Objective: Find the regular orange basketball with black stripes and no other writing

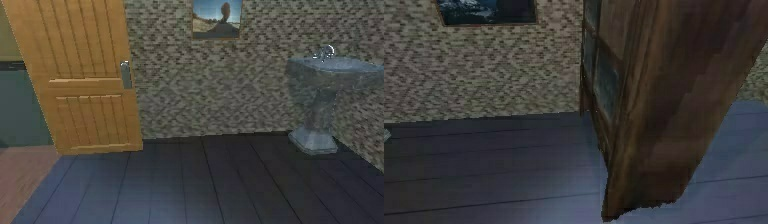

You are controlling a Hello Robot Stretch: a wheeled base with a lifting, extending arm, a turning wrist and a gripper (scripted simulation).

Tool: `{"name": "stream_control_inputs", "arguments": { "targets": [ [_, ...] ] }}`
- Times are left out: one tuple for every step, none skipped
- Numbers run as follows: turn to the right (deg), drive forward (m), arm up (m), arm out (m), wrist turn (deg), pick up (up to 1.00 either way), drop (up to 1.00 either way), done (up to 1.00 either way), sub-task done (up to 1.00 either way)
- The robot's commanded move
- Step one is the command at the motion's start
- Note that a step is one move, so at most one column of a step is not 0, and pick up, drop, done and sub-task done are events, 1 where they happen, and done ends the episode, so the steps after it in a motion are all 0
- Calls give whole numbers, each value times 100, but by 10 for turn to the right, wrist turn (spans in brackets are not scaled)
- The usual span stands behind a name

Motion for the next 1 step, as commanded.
{"name": "stream_control_inputs", "arguments": {
  "targets": [
    [0, 50, 0, 0, 0, 0, 0, 0, 0]
  ]
}}
